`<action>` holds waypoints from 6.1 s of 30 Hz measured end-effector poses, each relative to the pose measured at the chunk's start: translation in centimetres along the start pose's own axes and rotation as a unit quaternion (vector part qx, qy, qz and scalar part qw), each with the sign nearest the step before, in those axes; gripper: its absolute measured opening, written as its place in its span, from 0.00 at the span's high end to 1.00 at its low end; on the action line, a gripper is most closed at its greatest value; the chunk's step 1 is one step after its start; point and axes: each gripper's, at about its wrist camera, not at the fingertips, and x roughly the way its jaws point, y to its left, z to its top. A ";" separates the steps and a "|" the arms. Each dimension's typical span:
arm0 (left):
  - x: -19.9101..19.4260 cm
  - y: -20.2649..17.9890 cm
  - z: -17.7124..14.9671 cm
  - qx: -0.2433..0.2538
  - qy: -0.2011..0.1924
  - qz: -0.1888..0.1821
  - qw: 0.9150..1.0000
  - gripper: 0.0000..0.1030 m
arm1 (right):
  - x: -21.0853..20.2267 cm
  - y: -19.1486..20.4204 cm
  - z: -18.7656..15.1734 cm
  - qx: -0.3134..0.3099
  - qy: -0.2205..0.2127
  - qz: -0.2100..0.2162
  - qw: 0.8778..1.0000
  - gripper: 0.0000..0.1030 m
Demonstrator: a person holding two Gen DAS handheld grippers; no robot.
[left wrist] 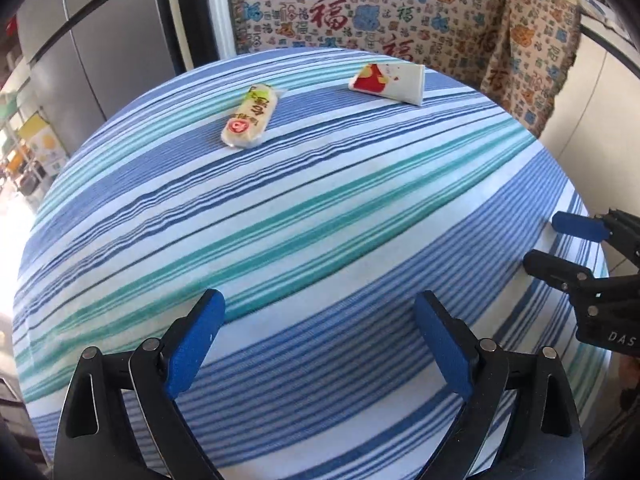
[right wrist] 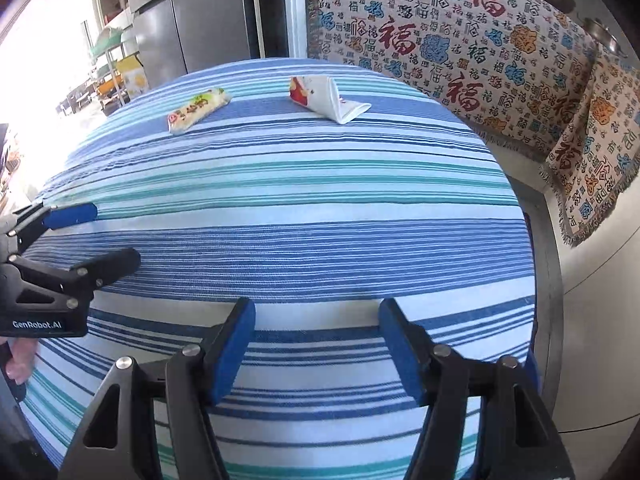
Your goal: Collect trash
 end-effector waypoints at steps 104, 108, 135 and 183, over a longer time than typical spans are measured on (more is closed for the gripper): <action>-6.6 1.9 1.8 0.001 -0.044 -0.194 0.980 0.88 | -9.9 -6.0 -1.4 0.144 -0.033 0.028 0.989 0.92; -7.7 -4.6 2.6 0.031 -0.032 -0.247 0.968 0.88 | -12.2 -10.3 -3.3 0.178 -0.038 0.004 0.983 0.92; 1.8 -32.2 5.3 0.127 0.089 -0.295 0.943 0.87 | -3.7 -31.0 -14.9 0.409 0.027 0.034 0.911 0.90; -18.9 -26.4 -4.7 0.206 -0.002 -0.173 0.963 0.00 | -30.1 -12.1 -21.5 0.337 -0.018 -0.196 0.921 0.00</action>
